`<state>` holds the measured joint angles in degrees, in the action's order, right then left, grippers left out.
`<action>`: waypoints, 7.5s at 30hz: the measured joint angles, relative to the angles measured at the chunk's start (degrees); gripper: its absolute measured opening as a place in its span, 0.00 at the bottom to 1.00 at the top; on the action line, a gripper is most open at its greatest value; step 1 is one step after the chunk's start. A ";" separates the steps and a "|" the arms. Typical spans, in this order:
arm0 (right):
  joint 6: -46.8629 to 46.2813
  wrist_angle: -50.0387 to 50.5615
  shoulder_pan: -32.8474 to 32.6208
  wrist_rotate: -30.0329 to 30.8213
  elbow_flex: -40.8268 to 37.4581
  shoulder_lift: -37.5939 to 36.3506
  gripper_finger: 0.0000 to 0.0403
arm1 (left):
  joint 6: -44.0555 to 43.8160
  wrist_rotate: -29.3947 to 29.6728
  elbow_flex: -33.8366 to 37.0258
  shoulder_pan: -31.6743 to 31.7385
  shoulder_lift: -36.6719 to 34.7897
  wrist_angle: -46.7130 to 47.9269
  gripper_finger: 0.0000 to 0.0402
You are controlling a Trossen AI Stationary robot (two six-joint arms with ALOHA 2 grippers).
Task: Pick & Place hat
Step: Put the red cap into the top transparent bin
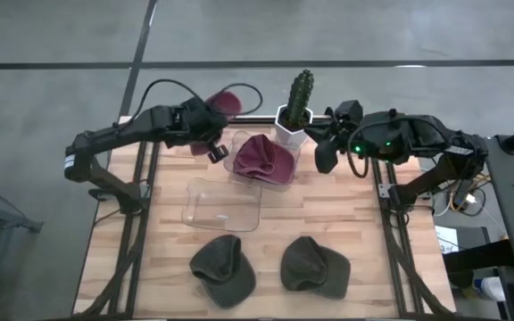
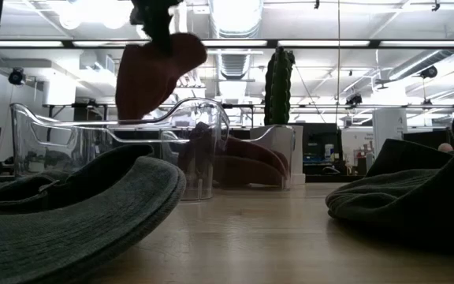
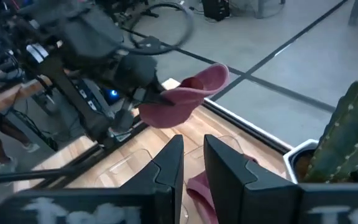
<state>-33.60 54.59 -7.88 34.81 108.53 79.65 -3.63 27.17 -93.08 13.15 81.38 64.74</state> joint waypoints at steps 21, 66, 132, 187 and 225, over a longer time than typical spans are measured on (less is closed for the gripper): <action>-7.36 0.46 5.09 -1.94 -0.02 3.57 0.15 | 13.56 17.95 -3.48 -22.94 -2.35 -2.30 0.01; -20.52 -10.45 28.57 -71.42 -0.02 17.93 0.56 | 30.80 12.93 -3.21 -34.71 0.20 -3.19 0.01; -14.75 -21.65 26.39 -54.72 6.25 18.56 0.03 | 43.24 33.90 -16.50 -34.62 -0.84 -3.45 0.17; -17.18 -23.10 26.16 -55.48 5.74 18.58 0.03 | 7.25 33.49 -24.76 -33.36 3.61 -8.98 0.23; 0.80 -42.53 24.82 -27.06 6.03 17.26 0.03 | -42.20 35.22 -24.65 -35.22 1.53 10.26 0.29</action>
<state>-32.80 12.06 16.94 7.75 114.56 96.91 -45.84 62.39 -117.73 -22.07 82.91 75.00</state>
